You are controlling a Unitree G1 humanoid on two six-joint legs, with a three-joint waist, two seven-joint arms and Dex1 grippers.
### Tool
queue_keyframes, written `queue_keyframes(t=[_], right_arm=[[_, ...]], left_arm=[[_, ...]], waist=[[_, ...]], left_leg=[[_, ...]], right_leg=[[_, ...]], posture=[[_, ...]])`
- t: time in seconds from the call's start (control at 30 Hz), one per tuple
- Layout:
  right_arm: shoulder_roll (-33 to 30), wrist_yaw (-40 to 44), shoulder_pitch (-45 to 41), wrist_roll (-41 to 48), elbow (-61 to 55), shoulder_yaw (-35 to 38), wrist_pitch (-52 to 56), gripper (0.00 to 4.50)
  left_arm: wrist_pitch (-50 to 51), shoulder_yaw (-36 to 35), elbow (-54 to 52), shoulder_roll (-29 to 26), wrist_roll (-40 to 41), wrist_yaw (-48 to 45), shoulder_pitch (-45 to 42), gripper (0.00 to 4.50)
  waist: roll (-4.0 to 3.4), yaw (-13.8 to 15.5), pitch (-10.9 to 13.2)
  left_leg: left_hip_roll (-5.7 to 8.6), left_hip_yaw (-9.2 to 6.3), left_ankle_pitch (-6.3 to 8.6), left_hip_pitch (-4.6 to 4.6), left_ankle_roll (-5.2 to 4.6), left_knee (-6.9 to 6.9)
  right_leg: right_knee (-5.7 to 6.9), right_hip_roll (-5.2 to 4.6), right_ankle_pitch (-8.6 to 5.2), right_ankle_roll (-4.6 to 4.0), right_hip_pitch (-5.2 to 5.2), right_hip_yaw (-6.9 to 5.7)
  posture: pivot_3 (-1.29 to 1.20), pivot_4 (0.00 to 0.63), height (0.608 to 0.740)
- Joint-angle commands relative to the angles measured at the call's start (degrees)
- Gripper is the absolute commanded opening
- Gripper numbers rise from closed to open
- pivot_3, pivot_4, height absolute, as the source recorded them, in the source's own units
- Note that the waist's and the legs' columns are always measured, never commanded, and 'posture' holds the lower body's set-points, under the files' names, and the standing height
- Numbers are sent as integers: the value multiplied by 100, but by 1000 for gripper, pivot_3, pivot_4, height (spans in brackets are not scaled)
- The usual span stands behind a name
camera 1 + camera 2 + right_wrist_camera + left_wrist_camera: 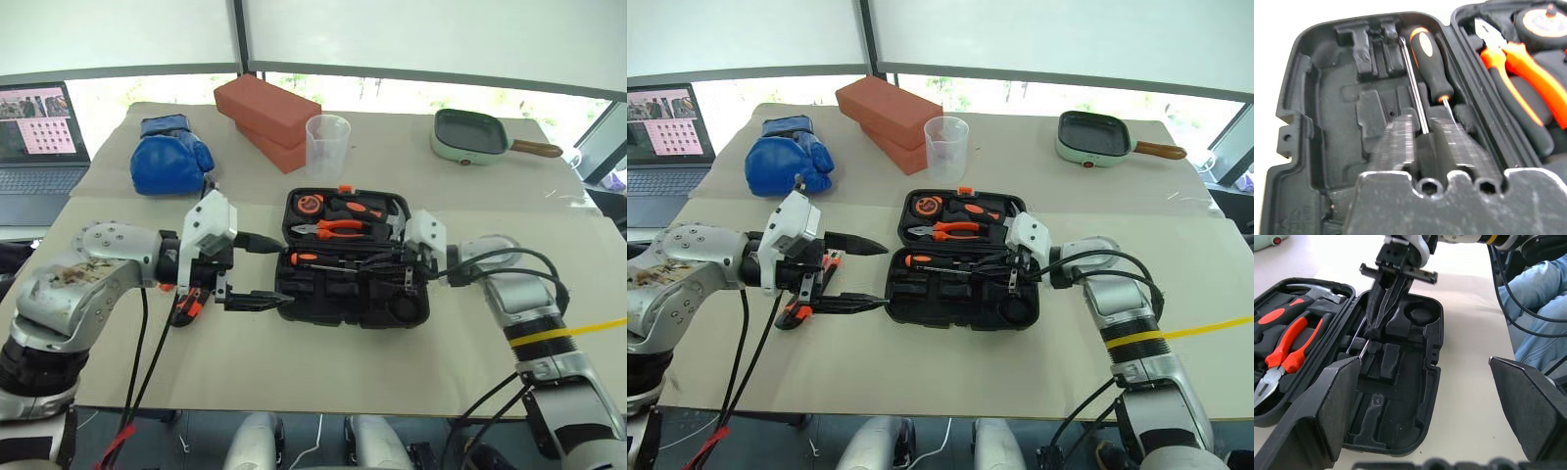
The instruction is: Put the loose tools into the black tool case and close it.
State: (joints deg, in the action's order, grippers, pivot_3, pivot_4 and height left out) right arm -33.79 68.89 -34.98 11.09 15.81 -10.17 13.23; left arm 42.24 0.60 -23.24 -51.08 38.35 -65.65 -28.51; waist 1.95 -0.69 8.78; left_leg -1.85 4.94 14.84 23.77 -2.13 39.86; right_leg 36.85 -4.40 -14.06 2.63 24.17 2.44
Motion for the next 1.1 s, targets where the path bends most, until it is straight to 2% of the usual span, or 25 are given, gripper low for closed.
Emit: queue_keyframes(t=[0.03, 0.27, 0.53, 0.77, 0.93, 1.03, 1.1], right_arm=[[-2, -16, -120, -209, 107, -105, -139, 26], [7, -74, -62, -711, 239, -545, -227, 26], [-84, -39, -166, -1065, -182, -800, -89, 26], [83, -343, -309, -1504, 258, -1060, -196, 26], [151, -260, -462, -1140, 165, -717, 209, 26], [40, -203, -433, -1168, 143, -721, 162, 26], [40, -71, -427, -888, -99, -570, 361, 26]], left_arm=[[-114, -44, -32, 9, -29, 8, -91, 4500], [-120, 0, 13, 21, -52, 11, -144, 4500], [-162, 52, 49, 92, -112, 19, -123, 4500], [-185, 94, 86, 199, -175, 26, -165, 4500], [-184, 71, 108, 195, -196, 10, -168, 4500], [-197, 54, 134, 176, -218, -14, -156, 4500], [-192, 34, 167, 189, -232, 19, -151, 4500]], waist=[[0, -1, 0], [0, -10, -1], [2, -15, -2], [9, -26, -6], [11, -26, -7], [11, -19, -7], [11, -17, -7]], left_leg=[[0, 0, 0, 0, 0, 0], [-2, 0, -1, -14, 1, 0], [-4, 1, -2, -42, 4, 0], [-5, 3, -3, -53, 5, -1], [-8, 2, -3, -102, 6, -4], [-8, 0, -3, -104, 6, -4], [-7, 0, -3, -103, 6, -4]], right_leg=[[0, 0, 0, 0, 0, 0], [5, 2, 0, 0, -10, 0], [12, 4, -1, -3, -30, 2], [14, 5, -1, -6, -38, 3], [8, 6, -2, -10, -92, 1], [9, 5, -2, -10, -94, 0], [8, 4, -2, -10, -94, 0]], posture=[[0, 150, 738], [0, 150, 738], [0, 150, 738], [0, 150, 738], [0, 150, 738], [0, 150, 738], [0, 150, 738]])
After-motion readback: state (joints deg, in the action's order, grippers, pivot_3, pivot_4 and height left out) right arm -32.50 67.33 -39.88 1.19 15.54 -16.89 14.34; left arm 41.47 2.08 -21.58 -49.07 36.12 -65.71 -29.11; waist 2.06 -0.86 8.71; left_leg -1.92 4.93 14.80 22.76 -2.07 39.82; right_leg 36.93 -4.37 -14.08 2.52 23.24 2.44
